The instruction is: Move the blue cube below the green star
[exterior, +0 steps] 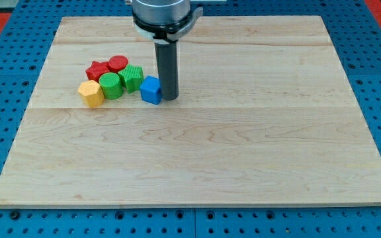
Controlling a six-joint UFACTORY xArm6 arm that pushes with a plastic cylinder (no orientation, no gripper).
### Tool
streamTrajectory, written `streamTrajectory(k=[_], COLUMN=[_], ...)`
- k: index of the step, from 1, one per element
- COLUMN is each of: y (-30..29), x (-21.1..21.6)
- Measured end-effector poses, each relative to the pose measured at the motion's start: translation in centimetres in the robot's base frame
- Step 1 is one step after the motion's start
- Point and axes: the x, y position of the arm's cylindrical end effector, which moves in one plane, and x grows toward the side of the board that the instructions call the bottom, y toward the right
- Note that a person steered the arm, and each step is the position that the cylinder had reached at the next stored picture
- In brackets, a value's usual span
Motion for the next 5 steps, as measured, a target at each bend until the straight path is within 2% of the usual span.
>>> streamTrajectory(k=[1,3,5], y=[-0.1,2.6,0.7], x=[-0.1,-4.4,-3.6])
